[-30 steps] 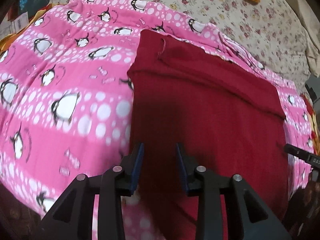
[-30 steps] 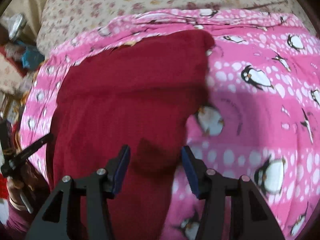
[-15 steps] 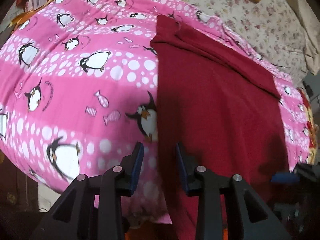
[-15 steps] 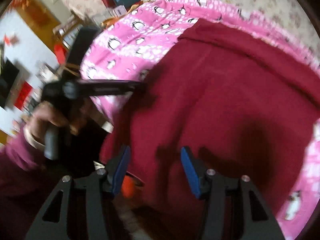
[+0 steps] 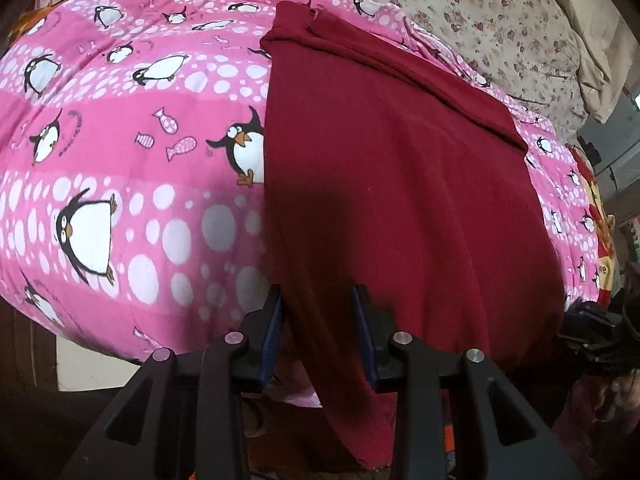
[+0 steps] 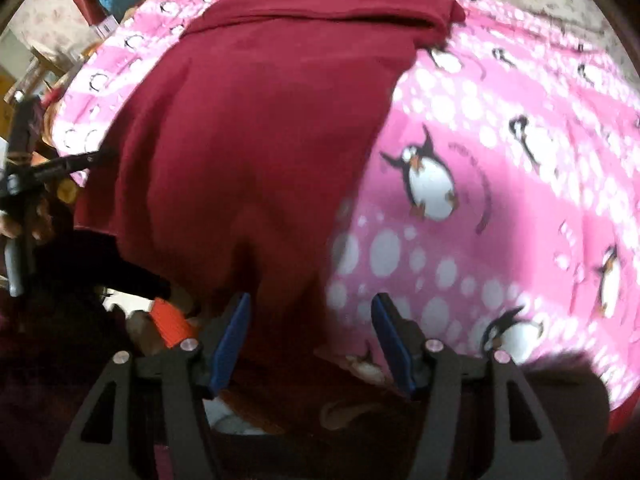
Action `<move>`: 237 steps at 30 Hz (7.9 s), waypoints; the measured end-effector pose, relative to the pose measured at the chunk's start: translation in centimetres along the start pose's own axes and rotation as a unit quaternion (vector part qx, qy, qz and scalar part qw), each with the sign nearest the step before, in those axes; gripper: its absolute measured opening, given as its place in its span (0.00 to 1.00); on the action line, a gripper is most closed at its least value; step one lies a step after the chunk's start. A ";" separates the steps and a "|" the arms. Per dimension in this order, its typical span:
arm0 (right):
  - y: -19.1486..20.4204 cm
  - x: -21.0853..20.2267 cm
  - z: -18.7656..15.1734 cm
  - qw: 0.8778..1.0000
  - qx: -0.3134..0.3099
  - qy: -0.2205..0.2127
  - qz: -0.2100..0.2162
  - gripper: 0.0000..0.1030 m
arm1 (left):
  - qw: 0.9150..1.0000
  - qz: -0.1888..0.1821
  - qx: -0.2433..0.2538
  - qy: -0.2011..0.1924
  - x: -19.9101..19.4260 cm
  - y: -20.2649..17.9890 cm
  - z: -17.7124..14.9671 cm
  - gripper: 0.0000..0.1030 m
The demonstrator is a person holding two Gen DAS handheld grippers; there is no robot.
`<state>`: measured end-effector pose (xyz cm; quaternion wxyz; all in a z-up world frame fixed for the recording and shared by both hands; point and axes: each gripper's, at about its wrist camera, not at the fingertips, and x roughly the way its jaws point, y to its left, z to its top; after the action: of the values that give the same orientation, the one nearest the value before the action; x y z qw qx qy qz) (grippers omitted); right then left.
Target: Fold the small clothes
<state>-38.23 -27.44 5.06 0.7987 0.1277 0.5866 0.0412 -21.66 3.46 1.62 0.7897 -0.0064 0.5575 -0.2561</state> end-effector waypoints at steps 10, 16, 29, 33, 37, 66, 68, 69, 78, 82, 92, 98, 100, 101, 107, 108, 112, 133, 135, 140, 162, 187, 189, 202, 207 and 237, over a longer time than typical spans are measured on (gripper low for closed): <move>2.5 2.2 1.4 0.998 -0.043 -0.013 0.053 0.63 | 1.000 0.020 0.012 0.011 0.6 -0.8 -1.4 0.11; 2.1 1.8 1.0 0.997 -0.024 -0.016 0.070 0.63 | 1.000 0.022 0.010 0.012 0.7 -1.0 -1.3 0.12; 3.0 2.1 1.0 0.997 -0.032 -0.011 0.070 0.15 | 1.000 0.022 0.011 0.019 1.0 -1.2 -1.7 0.12; 3.3 2.3 1.2 0.997 -0.040 -0.007 0.066 0.18 | 1.000 0.021 0.010 0.020 1.0 -1.2 -1.8 0.12; 4.0 3.0 1.4 0.996 -0.045 0.000 0.072 0.41 | 1.000 0.017 0.007 0.021 1.1 -1.2 -2.0 0.12; -1.3 -7.5 4.4 0.941 0.082 -0.179 0.274 0.09 | 0.990 -0.094 -0.047 -0.096 -7.2 0.6 4.6 0.00; -1.4 -8.0 4.8 0.937 0.085 -0.191 0.279 0.09 | 0.988 -0.097 -0.043 -0.110 -7.8 0.2 5.9 0.00; -1.5 -8.2 5.1 0.935 0.086 -0.196 0.282 0.09 | 0.988 -0.097 -0.041 -0.116 -7.9 -0.1 6.5 0.00; -4.3 -9.4 11.1 0.917 0.124 -0.267 0.270 0.09 | 0.983 -0.082 -0.042 -0.161 -6.9 -1.1 14.4 0.00; -5.9 -8.6 15.1 0.921 0.135 -0.276 0.239 0.08 | 0.983 -0.069 -0.054 -0.163 -4.5 -0.6 18.1 0.00; -12.3 -2.5 23.2 0.917 0.220 -0.263 0.204 0.07 | 0.981 -0.082 -0.096 -0.149 3.9 0.4 27.0 0.00; -15.3 0.8 26.9 0.923 0.257 -0.238 0.158 0.44 | 0.984 -0.078 -0.111 -0.117 8.0 1.8 28.5 0.00; -15.6 -0.3 26.8 0.924 0.250 -0.251 0.142 0.45 | 0.985 -0.074 -0.102 -0.117 7.7 1.7 28.3 0.00; -15.7 -1.0 26.5 0.922 0.247 -0.260 0.144 0.45 | 0.985 -0.076 -0.100 -0.122 7.2 1.7 28.3 0.03; -10.1 -4.2 24.8 0.948 0.101 -0.259 0.156 0.46 | 0.973 -0.071 -0.120 -0.186 3.8 2.6 27.9 0.31; -8.8 -3.9 24.9 0.953 0.071 -0.247 0.158 0.46 | 0.971 -0.074 -0.122 -0.191 3.4 2.8 27.9 0.31; -5.4 0.1 25.9 0.977 -0.024 -0.185 0.101 0.46 | 0.974 -0.067 -0.107 -0.185 3.4 2.8 27.5 0.31; -14.6 0.0 25.9 0.967 0.113 -0.221 0.047 0.61 | 0.980 -0.041 -0.130 -0.142 4.7 4.4 26.2 0.31; -13.0 0.8 27.0 0.968 0.105 -0.209 0.095 0.61 | 0.975 -0.042 -0.152 -0.153 4.2 5.3 26.2 0.31; -6.3 5.9 33.1 0.964 0.102 -0.171 0.176 0.61 | 0.976 -0.034 -0.165 -0.140 4.4 6.6 25.9 0.31; -8.5 0.9 25.4 0.979 0.108 -0.172 0.034 0.61 | 0.992 -0.066 -0.057 -0.087 4.2 3.4 23.3 0.31; -10.9 1.8 17.6 0.978 0.133 -0.150 0.059 0.05 | 0.994 -0.075 -0.072 -0.021 4.5 4.3 18.4 0.00; -10.9 2.4 17.7 0.980 0.136 -0.140 0.048 0.17 | 0.995 -0.070 -0.062 -0.027 4.1 3.9 18.6 0.00; -10.3 4.0 30.8 0.970 0.140 -0.195 -0.025 0.40 | 0.996 -0.012 -0.060 -0.059 5.0 3.5 20.8 0.03; -13.5 9.8 34.7 0.967 0.180 -0.149 -0.106 0.34 | 0.997 0.004 -0.052 -0.050 6.2 3.8 20.7 0.11; 10.0 18.4 45.0 0.990 0.000 -0.136 -0.019 0.44 | 0.997 -0.005 -0.052 -0.056 6.2 4.2 20.7 0.14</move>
<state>10.89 -20.86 3.08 0.8719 0.1211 0.4744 0.0083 -0.18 -1.14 2.74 0.8171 -0.0648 0.5247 -0.2300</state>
